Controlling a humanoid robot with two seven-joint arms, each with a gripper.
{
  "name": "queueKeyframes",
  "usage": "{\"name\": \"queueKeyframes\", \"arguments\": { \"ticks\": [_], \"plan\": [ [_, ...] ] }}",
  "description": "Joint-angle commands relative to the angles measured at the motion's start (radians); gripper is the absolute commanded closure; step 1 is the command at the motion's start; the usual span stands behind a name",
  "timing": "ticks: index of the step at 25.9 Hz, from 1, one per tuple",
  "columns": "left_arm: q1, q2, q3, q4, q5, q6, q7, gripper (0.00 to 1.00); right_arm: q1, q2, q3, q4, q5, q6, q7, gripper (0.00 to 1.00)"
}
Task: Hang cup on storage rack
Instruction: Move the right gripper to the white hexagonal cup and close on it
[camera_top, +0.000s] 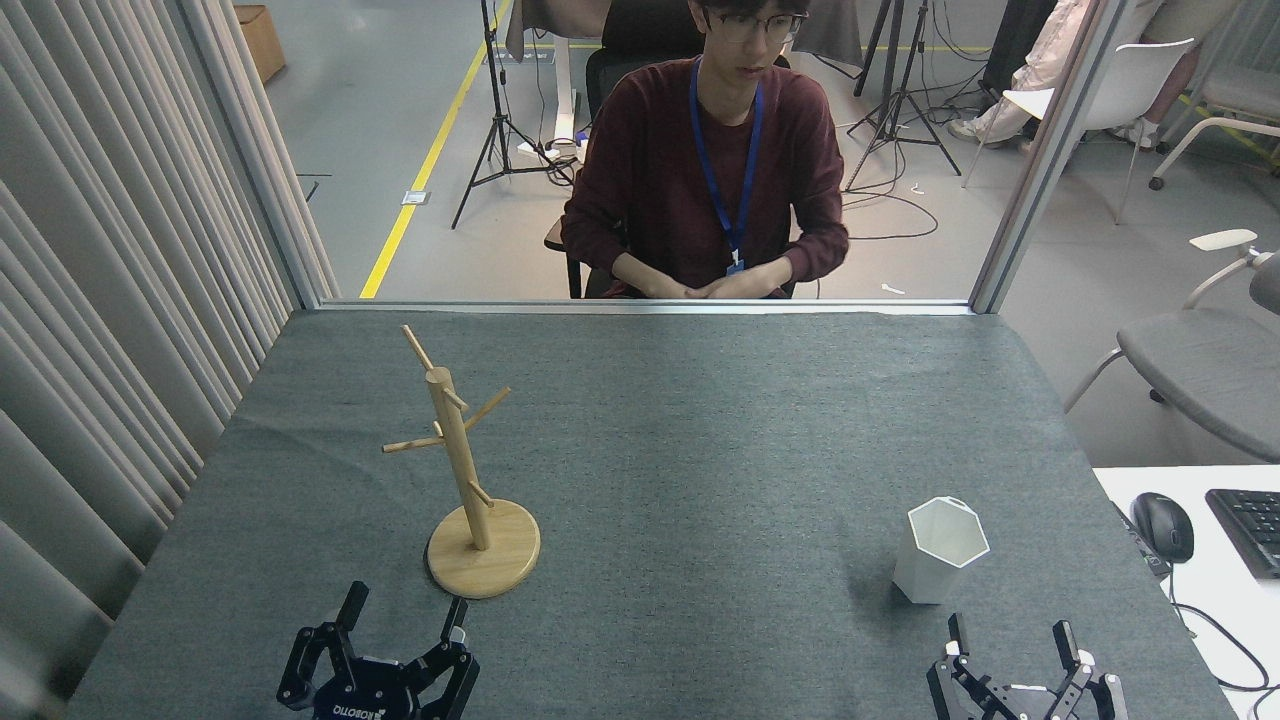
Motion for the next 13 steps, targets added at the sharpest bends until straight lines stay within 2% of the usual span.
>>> {"name": "queueKeyframes", "arguments": {
  "ticks": [1, 3, 7, 13],
  "plan": [
    [-0.002, 0.0, 0.0, 0.003, 0.001, 0.0, -0.001, 0.0, -0.004, 0.001, -0.002, 0.007, -0.002, 0.001, -0.003, 0.01],
    [-0.005, -0.002, 0.001, 0.01, 0.001, 0.002, -0.001, 0.0, -0.015, 0.0, -0.003, 0.046, -0.002, 0.001, -0.002, 0.01],
    [-0.007, -0.002, 0.001, 0.021, 0.003, 0.003, -0.001, 0.0, -0.131, 0.0, 0.006, 0.176, 0.002, 0.003, 0.0, 0.01],
    [-0.005, -0.002, 0.006, 0.02, 0.006, 0.003, -0.001, 0.0, -0.236, -0.008, 0.041, 0.307, 0.006, 0.001, 0.004, 0.01]
  ]
}}
